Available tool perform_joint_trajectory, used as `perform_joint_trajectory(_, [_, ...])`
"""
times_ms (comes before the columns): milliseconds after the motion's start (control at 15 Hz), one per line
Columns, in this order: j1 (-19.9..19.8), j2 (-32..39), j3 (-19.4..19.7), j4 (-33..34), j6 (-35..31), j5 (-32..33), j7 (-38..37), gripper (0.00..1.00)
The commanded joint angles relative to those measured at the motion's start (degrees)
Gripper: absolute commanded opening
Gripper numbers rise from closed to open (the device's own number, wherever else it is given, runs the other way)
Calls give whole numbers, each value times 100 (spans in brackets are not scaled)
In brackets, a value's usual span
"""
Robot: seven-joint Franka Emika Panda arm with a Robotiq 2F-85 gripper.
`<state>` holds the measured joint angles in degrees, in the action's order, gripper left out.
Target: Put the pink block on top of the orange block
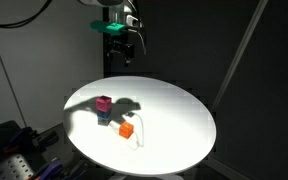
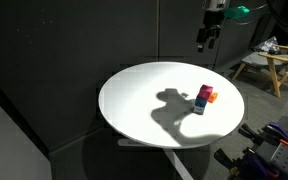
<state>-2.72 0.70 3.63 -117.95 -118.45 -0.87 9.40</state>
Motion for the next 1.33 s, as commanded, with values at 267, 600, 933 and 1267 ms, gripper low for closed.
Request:
perform_joint_trajectory(267, [28, 109, -132, -531, -555, 59, 270, 100])
perform_joint_trajectory(600, [17, -25, -135, -982, -680, 124, 508, 100])
perform_joint_trajectory(933, [-11, -243, -101, -1422, -696, 246, 723, 100])
perform_joint_trajectory(1267, [-4, -264, -91, -1789, -1040, 391, 748, 100])
